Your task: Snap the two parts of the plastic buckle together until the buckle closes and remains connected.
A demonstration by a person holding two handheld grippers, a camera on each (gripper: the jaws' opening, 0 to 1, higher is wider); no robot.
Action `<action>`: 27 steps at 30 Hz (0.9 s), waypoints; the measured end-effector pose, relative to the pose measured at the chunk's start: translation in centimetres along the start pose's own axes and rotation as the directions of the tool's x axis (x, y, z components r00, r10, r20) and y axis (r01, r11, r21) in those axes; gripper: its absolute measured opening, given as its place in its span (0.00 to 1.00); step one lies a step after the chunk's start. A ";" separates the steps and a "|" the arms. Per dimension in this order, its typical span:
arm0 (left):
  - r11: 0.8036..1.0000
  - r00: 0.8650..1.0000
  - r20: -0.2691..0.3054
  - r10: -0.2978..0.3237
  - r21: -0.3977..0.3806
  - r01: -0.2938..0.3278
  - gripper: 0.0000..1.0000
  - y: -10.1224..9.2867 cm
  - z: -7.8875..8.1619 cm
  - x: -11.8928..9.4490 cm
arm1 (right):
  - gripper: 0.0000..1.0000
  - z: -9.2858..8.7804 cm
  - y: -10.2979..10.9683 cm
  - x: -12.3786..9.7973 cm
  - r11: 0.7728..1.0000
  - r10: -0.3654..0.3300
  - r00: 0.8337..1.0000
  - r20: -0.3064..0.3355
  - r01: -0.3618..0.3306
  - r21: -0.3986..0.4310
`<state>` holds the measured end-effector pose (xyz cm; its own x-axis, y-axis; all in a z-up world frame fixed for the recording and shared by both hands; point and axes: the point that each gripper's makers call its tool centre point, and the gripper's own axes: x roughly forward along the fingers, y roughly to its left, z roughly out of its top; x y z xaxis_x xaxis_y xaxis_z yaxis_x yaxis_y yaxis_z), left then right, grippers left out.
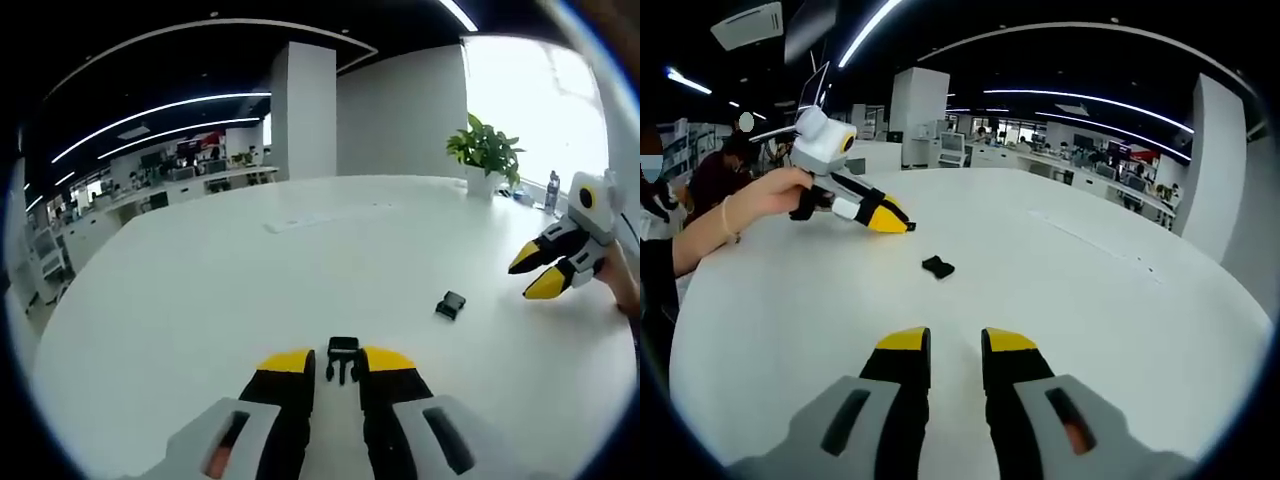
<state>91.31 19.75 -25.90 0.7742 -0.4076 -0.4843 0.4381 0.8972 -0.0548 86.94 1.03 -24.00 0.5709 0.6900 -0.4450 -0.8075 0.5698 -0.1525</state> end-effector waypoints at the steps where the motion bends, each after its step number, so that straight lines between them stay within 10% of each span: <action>1: 1.000 1.000 0.000 -0.001 0.004 0.001 0.17 0.0 0.0 0.0 | 0.20 0.0 -0.1 0.0 1.000 -0.001 1.000 -0.001 0.001 -0.001; 27: 1.000 1.000 0.017 -0.011 -0.021 0.012 0.12 -0.2 0.4 -0.7 | 0.20 -0.4 -0.3 0.1 1.000 -0.006 1.000 -0.013 0.006 -0.004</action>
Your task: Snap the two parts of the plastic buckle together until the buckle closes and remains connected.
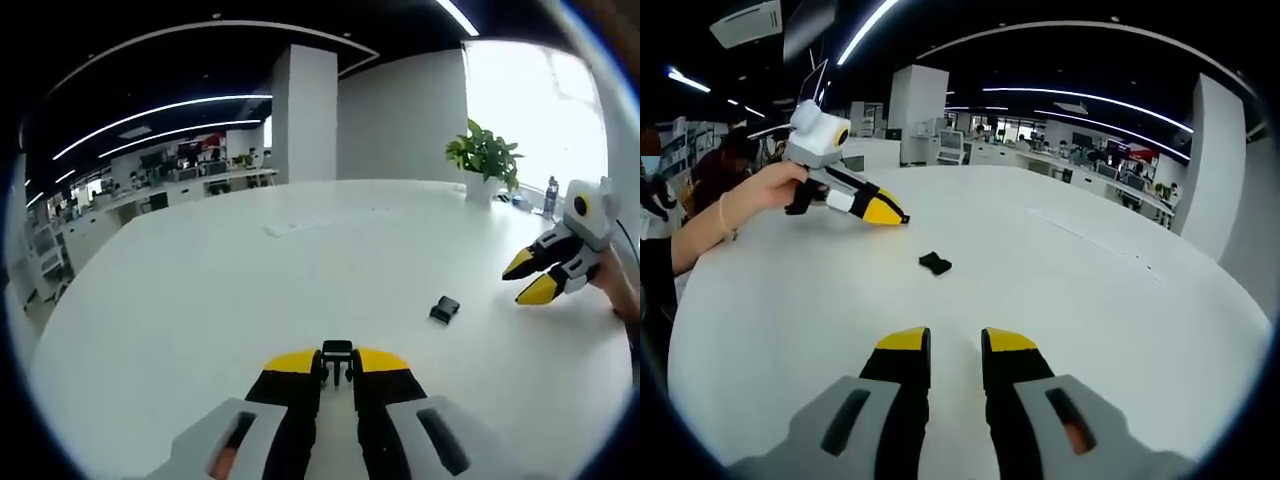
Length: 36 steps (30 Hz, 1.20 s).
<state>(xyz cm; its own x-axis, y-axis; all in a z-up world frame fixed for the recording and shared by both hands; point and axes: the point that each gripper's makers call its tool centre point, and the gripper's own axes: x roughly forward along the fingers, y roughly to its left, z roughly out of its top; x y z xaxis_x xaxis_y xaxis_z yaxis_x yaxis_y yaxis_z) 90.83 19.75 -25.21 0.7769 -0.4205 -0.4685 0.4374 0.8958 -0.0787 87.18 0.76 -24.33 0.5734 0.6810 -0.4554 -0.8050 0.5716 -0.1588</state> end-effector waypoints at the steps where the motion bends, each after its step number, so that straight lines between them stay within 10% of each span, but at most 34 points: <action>1: 1.000 1.000 0.001 -0.003 -0.002 0.003 0.12 0.0 0.1 0.0 | 0.20 0.0 0.0 0.0 1.000 0.000 1.000 -0.001 0.000 0.000; 36: 1.000 0.999 0.033 -0.002 -0.027 0.003 0.11 0.4 0.6 0.1 | 0.20 -0.2 0.3 0.2 1.000 0.010 1.000 -0.009 -0.010 0.007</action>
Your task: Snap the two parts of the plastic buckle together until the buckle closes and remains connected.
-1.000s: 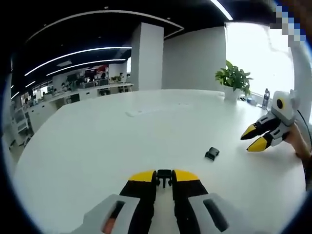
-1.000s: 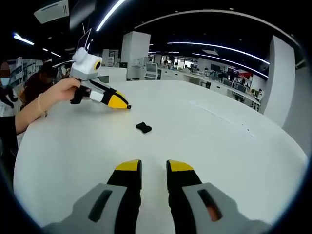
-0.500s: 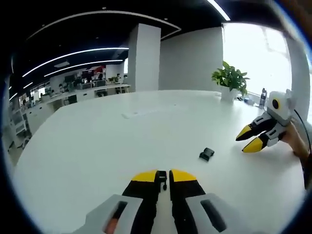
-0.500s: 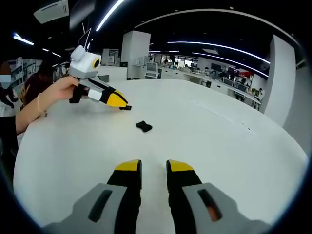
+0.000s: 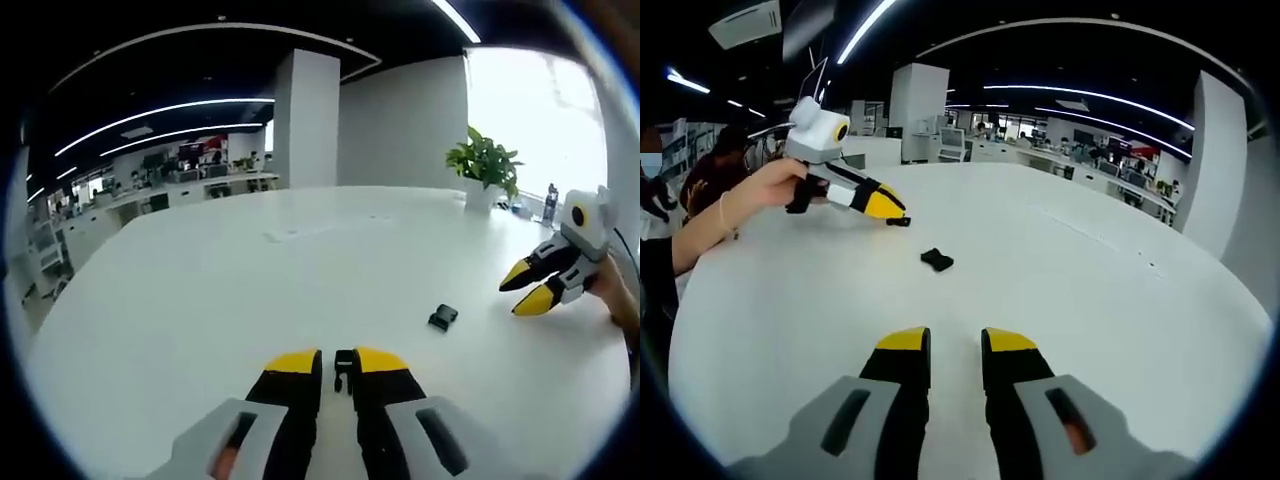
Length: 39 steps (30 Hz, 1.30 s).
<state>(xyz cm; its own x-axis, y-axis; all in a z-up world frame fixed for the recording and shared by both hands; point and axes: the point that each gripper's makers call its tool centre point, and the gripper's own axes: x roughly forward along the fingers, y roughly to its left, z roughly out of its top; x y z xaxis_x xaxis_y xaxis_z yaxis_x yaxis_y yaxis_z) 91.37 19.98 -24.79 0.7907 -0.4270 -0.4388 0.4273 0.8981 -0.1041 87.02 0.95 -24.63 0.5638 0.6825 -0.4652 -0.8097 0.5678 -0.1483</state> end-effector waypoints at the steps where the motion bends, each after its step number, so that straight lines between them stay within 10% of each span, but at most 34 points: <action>1: 1.000 1.000 0.008 -0.005 -0.017 0.005 0.11 0.0 0.0 0.1 | 0.20 0.0 0.0 0.0 1.000 0.001 1.000 -0.001 -0.001 0.001; 8: 0.996 0.998 0.057 -0.027 -0.086 0.032 0.12 0.2 0.6 0.3 | 0.20 -0.1 0.2 0.1 1.000 0.008 1.000 -0.002 -0.008 0.003; 39: 0.999 1.000 -0.001 -0.006 0.041 0.006 0.14 -0.2 -0.5 1.2 | 0.20 -0.1 0.3 0.2 1.000 0.016 1.000 -0.006 -0.016 0.008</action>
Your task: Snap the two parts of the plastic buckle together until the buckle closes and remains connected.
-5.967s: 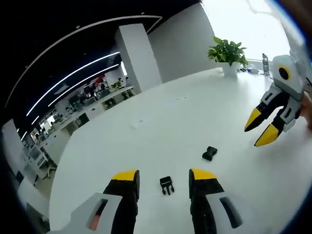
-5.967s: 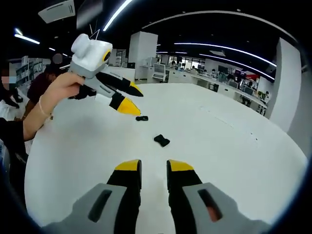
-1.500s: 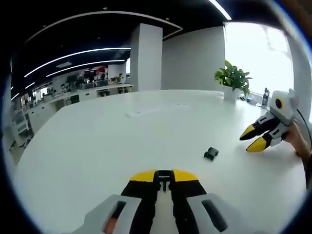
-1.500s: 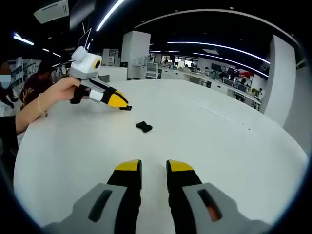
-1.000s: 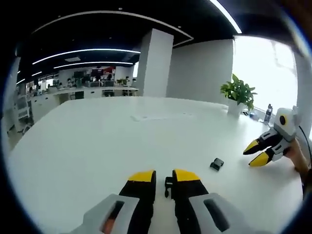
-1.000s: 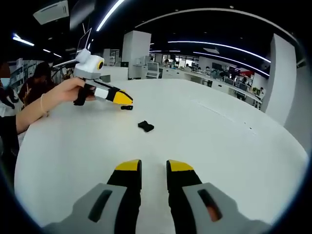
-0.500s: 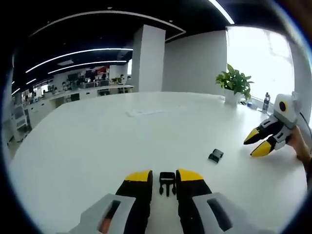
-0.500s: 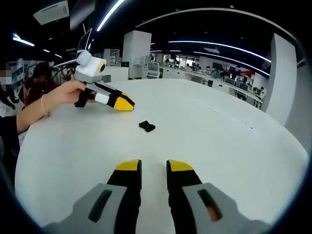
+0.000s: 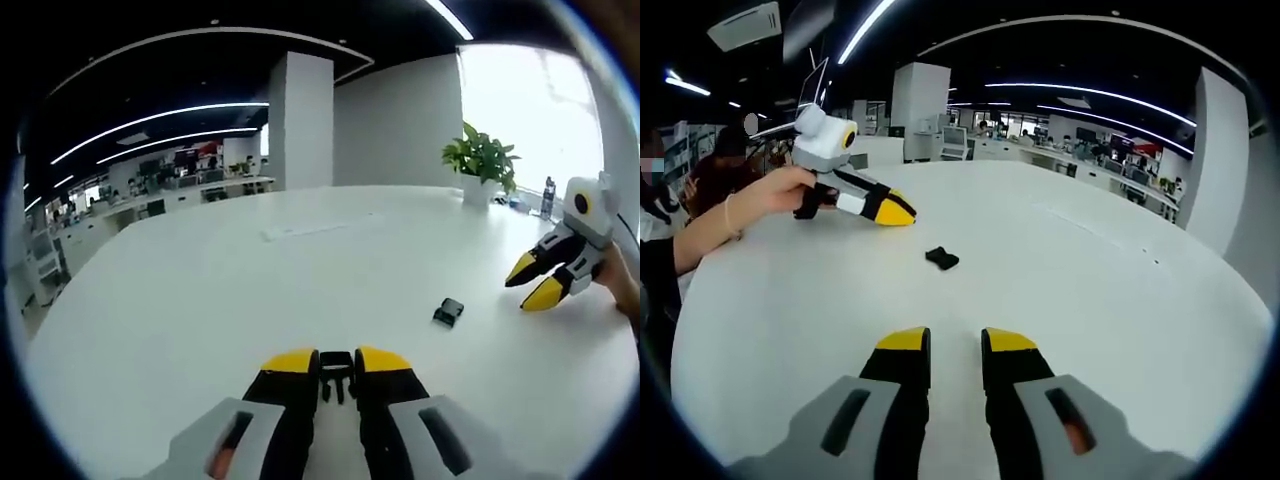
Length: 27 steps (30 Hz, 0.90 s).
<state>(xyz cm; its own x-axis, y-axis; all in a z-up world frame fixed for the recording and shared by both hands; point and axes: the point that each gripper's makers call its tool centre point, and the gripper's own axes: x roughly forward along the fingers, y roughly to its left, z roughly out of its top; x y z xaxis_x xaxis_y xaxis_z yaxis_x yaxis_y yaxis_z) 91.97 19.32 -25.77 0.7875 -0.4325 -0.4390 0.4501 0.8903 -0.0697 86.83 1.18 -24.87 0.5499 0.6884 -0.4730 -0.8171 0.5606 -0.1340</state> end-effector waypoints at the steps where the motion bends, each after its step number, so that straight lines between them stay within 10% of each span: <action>1: 1.000 1.000 0.000 0.000 -0.001 0.000 0.13 0.0 0.0 0.0 | 0.20 0.0 0.0 0.0 1.000 0.000 1.000 -0.001 0.000 0.000; 19: 0.999 0.999 -0.024 -0.031 0.020 0.031 0.13 -1.3 0.0 -0.7 | 0.20 0.0 0.1 -0.1 1.000 0.002 1.000 -0.002 -0.002 -0.003; 27: 0.981 0.984 -0.047 -0.170 0.089 0.173 0.13 -5.3 0.2 -1.2 | 0.20 -0.1 0.1 -0.1 1.000 0.000 1.000 -0.003 0.000 -0.002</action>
<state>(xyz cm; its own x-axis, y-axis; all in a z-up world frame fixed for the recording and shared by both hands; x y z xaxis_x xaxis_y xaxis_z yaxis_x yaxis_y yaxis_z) 88.78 15.10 -24.69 0.6789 -0.5700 -0.4628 0.6156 0.7854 -0.0644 86.69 1.09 -24.89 0.5498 0.6869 -0.4754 -0.8172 0.5602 -0.1357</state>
